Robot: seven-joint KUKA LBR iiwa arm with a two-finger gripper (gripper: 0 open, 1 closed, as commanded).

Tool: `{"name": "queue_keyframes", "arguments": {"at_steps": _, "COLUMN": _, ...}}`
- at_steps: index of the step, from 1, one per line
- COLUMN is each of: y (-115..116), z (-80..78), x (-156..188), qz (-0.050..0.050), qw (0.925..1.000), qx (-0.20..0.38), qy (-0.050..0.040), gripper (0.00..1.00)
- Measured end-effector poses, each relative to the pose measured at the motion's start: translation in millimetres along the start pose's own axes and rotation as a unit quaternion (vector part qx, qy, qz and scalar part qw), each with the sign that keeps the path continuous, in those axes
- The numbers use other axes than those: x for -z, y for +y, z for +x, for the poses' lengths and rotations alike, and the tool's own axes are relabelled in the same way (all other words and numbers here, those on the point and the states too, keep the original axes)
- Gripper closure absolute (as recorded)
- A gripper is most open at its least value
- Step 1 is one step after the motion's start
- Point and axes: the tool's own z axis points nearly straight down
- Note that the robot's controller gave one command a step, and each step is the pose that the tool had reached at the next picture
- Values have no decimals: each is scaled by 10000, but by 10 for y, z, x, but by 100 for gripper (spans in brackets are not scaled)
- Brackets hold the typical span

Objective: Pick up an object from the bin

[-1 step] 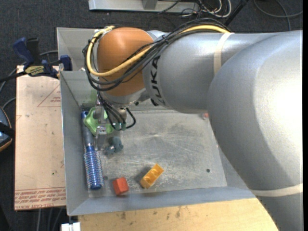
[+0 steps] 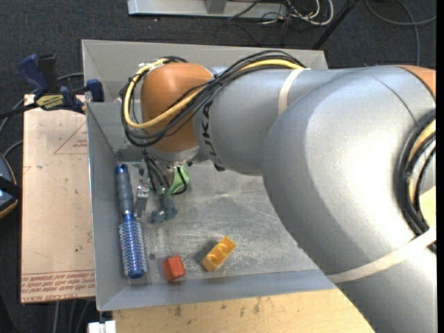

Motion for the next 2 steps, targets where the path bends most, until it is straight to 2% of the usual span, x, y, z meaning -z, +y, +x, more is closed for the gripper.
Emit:
{"name": "queue_keyframes", "arguments": {"at_steps": 1, "y": -563, "z": 379, "x": 165, "qz": 18, "qw": 9993, "qx": -366, "qy": 79, "gripper": 0}}
{"name": "queue_keyframes", "arguments": {"at_steps": 2, "y": -700, "z": 171, "x": -83, "qz": -61, "qw": 9976, "qx": -685, "qy": -23, "gripper": 0}}
